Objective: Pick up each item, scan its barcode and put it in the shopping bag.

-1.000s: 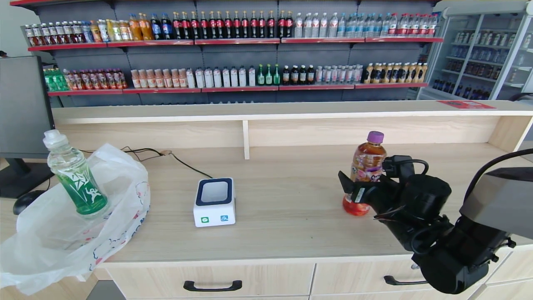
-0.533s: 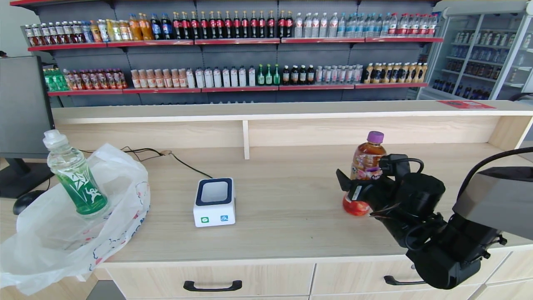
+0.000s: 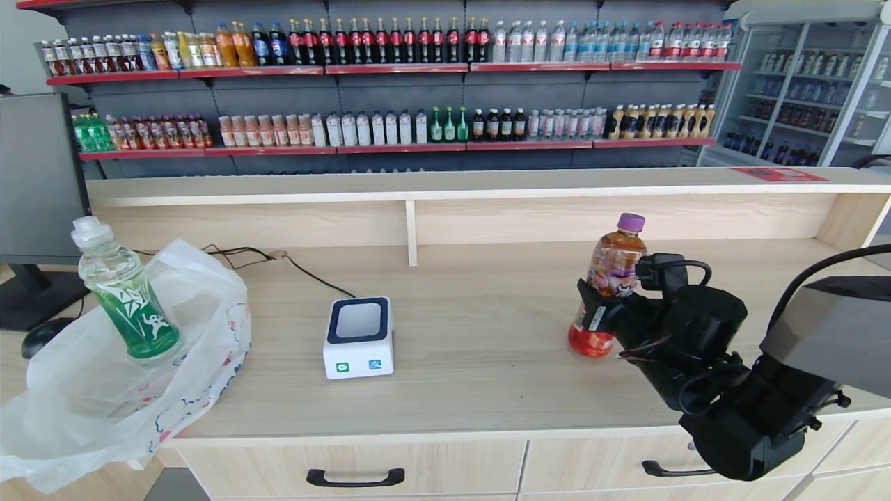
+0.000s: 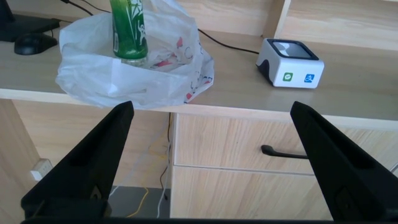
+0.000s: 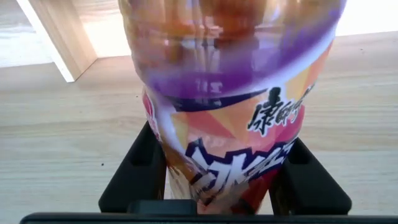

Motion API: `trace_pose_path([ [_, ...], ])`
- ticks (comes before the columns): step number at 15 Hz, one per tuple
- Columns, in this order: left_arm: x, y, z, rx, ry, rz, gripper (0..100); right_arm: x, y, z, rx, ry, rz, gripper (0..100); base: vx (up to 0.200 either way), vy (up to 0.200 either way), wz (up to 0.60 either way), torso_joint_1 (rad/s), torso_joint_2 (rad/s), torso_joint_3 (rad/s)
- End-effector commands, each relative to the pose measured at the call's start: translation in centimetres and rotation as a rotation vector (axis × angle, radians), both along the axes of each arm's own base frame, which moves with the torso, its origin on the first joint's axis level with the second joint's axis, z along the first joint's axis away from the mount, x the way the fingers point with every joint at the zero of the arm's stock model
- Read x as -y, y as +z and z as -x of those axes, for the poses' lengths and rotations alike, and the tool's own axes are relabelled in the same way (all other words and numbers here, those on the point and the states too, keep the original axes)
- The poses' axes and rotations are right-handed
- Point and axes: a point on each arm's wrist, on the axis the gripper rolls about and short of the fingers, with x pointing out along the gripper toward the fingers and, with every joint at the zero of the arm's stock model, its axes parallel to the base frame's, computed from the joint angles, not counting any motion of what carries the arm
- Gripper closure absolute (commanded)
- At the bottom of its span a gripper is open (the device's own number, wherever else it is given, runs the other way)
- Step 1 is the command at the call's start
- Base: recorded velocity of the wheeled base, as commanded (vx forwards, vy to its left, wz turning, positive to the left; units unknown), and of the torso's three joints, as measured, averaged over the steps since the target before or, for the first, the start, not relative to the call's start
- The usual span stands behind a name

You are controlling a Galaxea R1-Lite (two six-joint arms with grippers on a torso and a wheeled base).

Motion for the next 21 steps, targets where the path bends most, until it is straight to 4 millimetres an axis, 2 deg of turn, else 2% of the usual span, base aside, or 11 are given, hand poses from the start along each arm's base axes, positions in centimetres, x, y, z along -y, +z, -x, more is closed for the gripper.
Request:
trace_pose_path([
  [1, 0.0, 0.0, 0.0, -0.001, 0.001, 0.0, 0, 0.1, 0.7, 0.2, 0.019, -0.001, -0.007, 100, 0.0, 0.0, 0.0, 0.0, 0.0, 0.0],
  [10, 0.0, 0.0, 0.0, -0.001, 0.0, 0.006, 0, 1.2, 2.8, 0.7, 0.074, -0.026, -0.036, 100, 0.0, 0.0, 0.0, 0.0, 0.0, 0.0],
  [13, 0.0, -0.1, 0.0, -0.01, -0.003, 0.006, 0, 1.5, 4.8, 2.0, 0.123, -0.023, -0.053, 100, 0.0, 0.0, 0.0, 0.0, 0.0, 0.0],
  [17, 0.0, -0.1, 0.0, -0.013, -0.003, 0.003, 0, -0.6, 6.7, 4.0, 0.17, 0.063, -0.094, 100, 0.0, 0.0, 0.0, 0.0, 0.0, 0.0],
  [21, 0.0, -0.1, 0.0, -0.011, -0.003, 0.005, 0, -3.5, 8.9, 7.3, 0.224, 0.198, -0.132, 100, 0.0, 0.0, 0.0, 0.0, 0.0, 0.0],
])
